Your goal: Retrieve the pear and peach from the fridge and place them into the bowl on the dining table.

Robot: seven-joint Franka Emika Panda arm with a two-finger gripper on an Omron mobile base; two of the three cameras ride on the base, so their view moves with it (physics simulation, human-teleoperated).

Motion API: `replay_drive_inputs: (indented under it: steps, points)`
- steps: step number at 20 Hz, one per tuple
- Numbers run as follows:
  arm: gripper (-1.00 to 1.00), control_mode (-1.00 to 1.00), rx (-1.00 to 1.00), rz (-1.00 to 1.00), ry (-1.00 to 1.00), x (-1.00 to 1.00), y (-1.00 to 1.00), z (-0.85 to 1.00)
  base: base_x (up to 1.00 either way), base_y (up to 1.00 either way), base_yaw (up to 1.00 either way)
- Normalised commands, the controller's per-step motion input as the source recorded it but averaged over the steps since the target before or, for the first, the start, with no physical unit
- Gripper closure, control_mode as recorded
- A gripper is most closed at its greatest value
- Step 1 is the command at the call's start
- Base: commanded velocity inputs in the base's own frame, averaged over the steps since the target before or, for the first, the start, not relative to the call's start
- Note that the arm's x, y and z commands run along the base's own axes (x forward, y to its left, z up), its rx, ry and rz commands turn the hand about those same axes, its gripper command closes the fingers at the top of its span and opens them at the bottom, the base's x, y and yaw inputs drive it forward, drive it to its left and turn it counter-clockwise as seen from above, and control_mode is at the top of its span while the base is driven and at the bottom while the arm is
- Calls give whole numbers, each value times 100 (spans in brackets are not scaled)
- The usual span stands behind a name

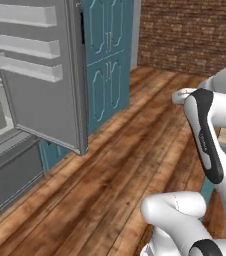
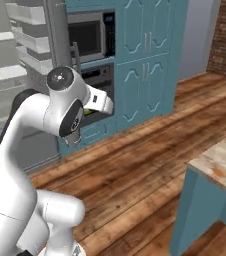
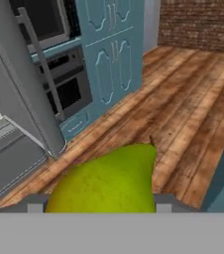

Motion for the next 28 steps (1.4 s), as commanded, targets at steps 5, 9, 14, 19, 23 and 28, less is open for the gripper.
replay_drive_inputs:
  steps: [5,9,14,19,23,28]
  points:
    - [100,100,0,0,0,0,0,0,-73,-19,-61]
    - [100,100,0,0,0,0,0,0,-57,-20,-57]
    - [100,100,0,0,0,0,0,0,-21,-27,-49]
    - [100,100,0,0,0,0,0,0,13,-35,-39]
    - [100,100,0,0,0,0,0,0,34,-59,-29]
    - [100,100,0,0,0,0,0,0,81,-67,-19]
